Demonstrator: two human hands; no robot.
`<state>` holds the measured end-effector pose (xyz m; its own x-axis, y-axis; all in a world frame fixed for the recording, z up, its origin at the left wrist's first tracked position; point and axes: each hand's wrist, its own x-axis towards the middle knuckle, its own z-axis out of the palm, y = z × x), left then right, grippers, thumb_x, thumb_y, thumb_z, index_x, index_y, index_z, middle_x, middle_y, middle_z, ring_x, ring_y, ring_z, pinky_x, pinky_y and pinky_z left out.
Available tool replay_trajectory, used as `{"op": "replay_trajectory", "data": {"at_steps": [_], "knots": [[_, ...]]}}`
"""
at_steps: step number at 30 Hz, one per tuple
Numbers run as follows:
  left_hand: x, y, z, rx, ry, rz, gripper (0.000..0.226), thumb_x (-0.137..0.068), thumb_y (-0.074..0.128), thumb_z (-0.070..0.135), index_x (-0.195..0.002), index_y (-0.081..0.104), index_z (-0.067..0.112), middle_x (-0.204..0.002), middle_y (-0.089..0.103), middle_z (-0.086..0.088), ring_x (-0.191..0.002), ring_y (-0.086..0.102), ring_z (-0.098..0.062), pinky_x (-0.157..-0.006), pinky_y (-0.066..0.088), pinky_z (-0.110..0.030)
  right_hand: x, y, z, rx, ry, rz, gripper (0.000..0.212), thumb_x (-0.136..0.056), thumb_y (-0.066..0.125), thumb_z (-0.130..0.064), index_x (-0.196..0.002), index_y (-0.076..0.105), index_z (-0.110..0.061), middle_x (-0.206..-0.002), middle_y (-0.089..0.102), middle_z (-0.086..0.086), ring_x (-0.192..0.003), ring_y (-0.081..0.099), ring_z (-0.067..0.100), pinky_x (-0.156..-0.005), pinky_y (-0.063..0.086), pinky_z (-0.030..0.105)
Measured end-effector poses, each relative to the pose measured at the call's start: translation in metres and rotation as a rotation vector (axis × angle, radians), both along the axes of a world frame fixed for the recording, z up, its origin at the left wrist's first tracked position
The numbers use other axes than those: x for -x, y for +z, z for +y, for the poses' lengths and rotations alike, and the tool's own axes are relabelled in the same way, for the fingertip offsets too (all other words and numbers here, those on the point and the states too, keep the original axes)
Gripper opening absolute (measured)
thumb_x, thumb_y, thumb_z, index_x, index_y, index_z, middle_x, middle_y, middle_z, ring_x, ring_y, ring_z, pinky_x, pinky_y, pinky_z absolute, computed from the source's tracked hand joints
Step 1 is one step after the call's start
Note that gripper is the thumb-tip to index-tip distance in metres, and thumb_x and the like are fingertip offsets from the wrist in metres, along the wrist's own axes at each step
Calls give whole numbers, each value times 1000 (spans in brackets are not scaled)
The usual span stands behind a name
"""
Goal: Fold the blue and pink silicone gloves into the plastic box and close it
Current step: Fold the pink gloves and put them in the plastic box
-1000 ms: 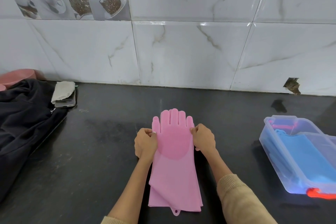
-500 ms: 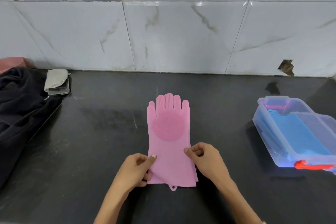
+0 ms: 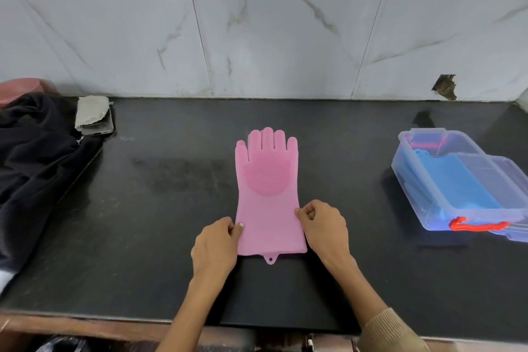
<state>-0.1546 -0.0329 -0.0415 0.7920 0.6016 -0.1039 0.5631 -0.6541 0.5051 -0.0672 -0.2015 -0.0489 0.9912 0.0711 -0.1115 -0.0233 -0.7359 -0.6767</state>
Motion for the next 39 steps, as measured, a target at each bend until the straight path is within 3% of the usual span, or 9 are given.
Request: {"op": "replay_trajectory", "data": {"at_steps": [11, 16, 20, 24, 26, 28, 32, 35, 39], "knots": [[-21, 5, 1, -33, -10, -128, 22, -92, 55, 31, -80, 53, 12, -82, 58, -1, -69, 54, -17, -56, 37, -26, -9, 12, 6, 105, 16, -11, 23, -90, 53, -42, -78, 54, -23, -74, 60, -9, -65, 54, 14, -52, 33, 25], [-33, 7, 1, -93, -50, -105, 20, -95, 46, 18, -83, 53, 4, -78, 60, -9, -66, 52, -22, -60, 47, -36, -6, 16, 7, 190, 97, -5, 24, -93, 47, -38, -77, 47, -20, -76, 60, -4, -65, 52, 18, -57, 37, 28], [-28, 10, 2, 7, -40, -117, 29, -96, 47, 26, -77, 52, 5, -72, 58, -6, -63, 53, -22, -60, 47, -34, 4, 19, 0, 133, 132, 36, 21, -92, 50, -36, -86, 53, -16, -84, 64, -1, -71, 57, 17, -59, 42, 28], [-6, 20, 2, 187, -89, 192, 48, -95, 32, 52, -76, 49, 11, -72, 62, -5, -44, 59, -18, -51, 50, -26, 10, 27, -15, 193, 235, 193, 32, -86, 59, -40, -72, 50, -12, -69, 59, 6, -60, 49, 16, -55, 38, 27], [3, 21, 1, 190, -198, 365, 44, -96, 26, 52, -79, 44, 16, -73, 56, 1, -40, 56, -13, -51, 46, -24, 12, 29, -18, 251, 291, 263, 36, -86, 60, -36, -64, 43, -13, -59, 46, 2, -53, 40, 15, -51, 33, 26], [6, 19, 1, 183, -257, 388, 39, -98, 24, 49, -76, 38, 19, -73, 50, 3, -44, 53, -12, -56, 45, -26, 11, 31, -17, 293, 298, 288, 37, -91, 54, -31, -64, 38, -12, -64, 44, 0, -58, 40, 17, -54, 34, 27], [5, 19, 2, 374, -233, 241, 36, -97, 37, 45, -81, 44, 13, -79, 57, -1, -59, 53, -15, -56, 48, -27, 8, 38, -14, 266, 356, 319, 30, -98, 41, -32, -72, 40, -17, -74, 51, -2, -62, 46, 12, -54, 38, 25], [5, 25, 3, 546, -104, 1, 29, -91, 56, 38, -86, 48, 10, -75, 65, 1, -54, 55, -8, -42, 44, -17, 4, 43, -18, -17, 361, 336, 9, -96, 47, -27, -90, 43, -21, -78, 63, 0, -62, 59, 12, -63, 52, 29], [-8, 43, 10, 718, -28, -303, 22, -87, 65, 21, -87, 42, 19, -55, 59, 3, -39, 48, -8, -35, 40, -21, -20, 63, -26, -359, 428, 336, 3, -93, 55, -17, -94, 55, -20, -59, 61, -1, -50, 58, 9, -56, 53, 23]]}}
